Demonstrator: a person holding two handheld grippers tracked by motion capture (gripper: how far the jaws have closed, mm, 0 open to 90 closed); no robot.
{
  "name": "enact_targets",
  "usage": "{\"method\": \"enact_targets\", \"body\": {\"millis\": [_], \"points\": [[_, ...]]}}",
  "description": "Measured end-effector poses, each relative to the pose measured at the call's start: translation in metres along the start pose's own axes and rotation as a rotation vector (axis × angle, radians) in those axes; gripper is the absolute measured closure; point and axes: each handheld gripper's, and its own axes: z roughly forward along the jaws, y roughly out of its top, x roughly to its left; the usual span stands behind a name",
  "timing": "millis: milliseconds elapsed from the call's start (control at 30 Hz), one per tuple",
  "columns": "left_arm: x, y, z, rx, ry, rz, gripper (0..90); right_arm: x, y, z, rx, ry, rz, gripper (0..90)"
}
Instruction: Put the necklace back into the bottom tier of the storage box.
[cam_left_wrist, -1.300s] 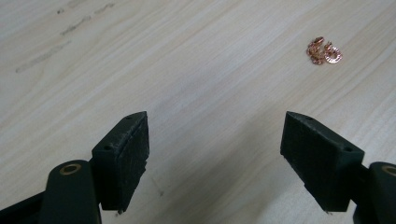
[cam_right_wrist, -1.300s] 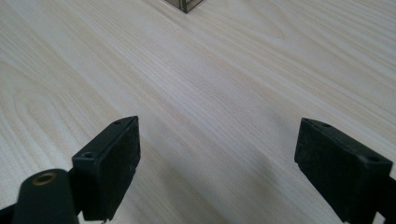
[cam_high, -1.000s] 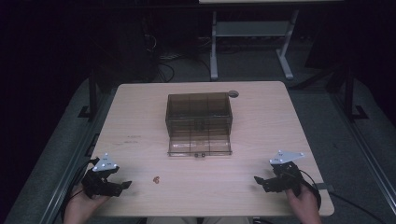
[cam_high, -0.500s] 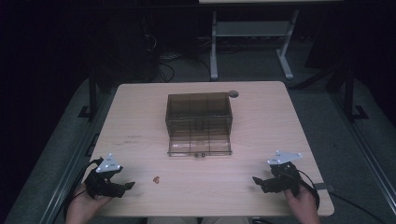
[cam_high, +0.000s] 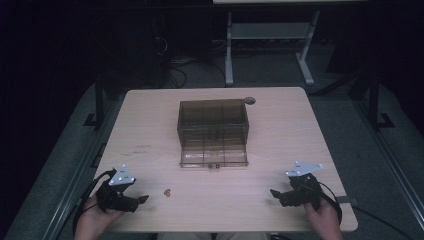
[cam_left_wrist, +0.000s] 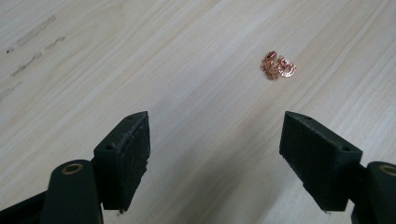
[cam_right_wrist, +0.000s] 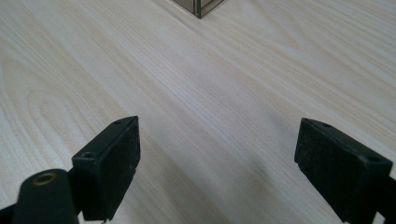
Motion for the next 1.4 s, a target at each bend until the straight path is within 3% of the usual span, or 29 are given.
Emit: {"method": "enact_targets", "body": {"millis": [800,1133,1400], "points": [[-0.014,0.028,0.011,0.028,-0.026,0.07,29.0,0.002,0.002,0.0,-0.006,0.002,-0.014,13.8],[-0.02,0.039,0.009,0.01,-0.068,0.089,32.0,0.002,0.003,-0.001,-0.014,-0.001,-0.015,13.8],[-0.022,0.049,0.015,0.06,-0.107,0.108,35.9,0.005,0.004,0.0,-0.017,0.002,-0.016,13.8]]}}
